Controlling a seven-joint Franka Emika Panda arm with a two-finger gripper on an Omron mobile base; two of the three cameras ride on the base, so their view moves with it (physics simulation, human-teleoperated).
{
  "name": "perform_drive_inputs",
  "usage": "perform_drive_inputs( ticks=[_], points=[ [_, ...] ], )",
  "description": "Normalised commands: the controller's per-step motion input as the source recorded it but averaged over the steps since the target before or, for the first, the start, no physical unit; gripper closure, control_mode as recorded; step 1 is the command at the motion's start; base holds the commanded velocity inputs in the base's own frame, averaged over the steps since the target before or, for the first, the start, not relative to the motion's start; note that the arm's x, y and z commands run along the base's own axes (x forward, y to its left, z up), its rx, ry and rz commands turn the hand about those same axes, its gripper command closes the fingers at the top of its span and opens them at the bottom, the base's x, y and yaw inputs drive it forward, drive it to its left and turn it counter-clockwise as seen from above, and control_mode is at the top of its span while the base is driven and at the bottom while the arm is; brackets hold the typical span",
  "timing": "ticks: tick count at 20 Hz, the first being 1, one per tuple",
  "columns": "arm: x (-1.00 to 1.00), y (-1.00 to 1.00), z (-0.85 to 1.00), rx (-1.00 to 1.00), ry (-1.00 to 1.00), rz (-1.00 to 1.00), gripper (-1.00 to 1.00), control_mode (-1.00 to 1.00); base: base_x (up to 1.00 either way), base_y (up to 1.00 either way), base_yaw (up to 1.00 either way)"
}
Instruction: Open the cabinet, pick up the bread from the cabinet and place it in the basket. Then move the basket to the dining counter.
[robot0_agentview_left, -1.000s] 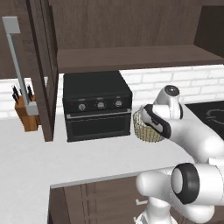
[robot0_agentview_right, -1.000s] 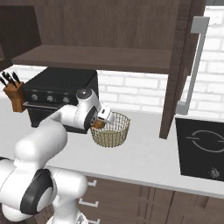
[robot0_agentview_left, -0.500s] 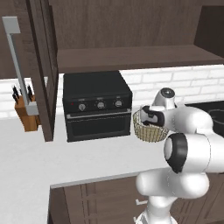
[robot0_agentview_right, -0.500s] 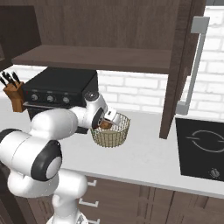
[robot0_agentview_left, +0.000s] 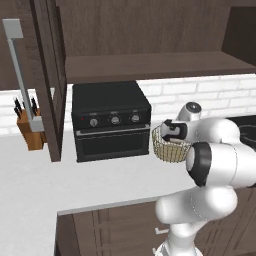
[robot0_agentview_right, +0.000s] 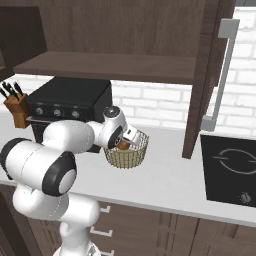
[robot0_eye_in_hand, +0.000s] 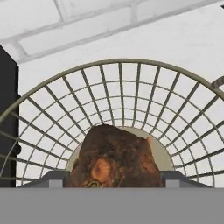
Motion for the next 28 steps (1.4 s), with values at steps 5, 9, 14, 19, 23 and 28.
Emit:
perform_drive_inputs(
  ticks=[5,9,14,19,23,28],
  points=[
    [0.18,0.00,-0.16,0.02,0.00,0.00,1.00,-1.00,0.00,0.00,0.00],
    [0.33,0.00,0.00,0.00,0.00,0.00,1.00,-1.00,0.00,0.00,0.00],
    [0.21,0.00,-0.02,0.01,0.02,0.00,1.00,-1.00,0.00,0.00,0.00],
    [0.07,0.00,-0.01,0.01,0.04,0.00,1.00,-1.00,0.00,0.00,0.00],
    [0.00,0.00,-0.14,0.00,0.06,0.00,1.00,-1.00,0.00,0.00,0.00],
    [0.01,0.00,-0.28,0.00,0.03,0.00,1.00,-1.00,0.00,0.00,0.00]
  ],
)
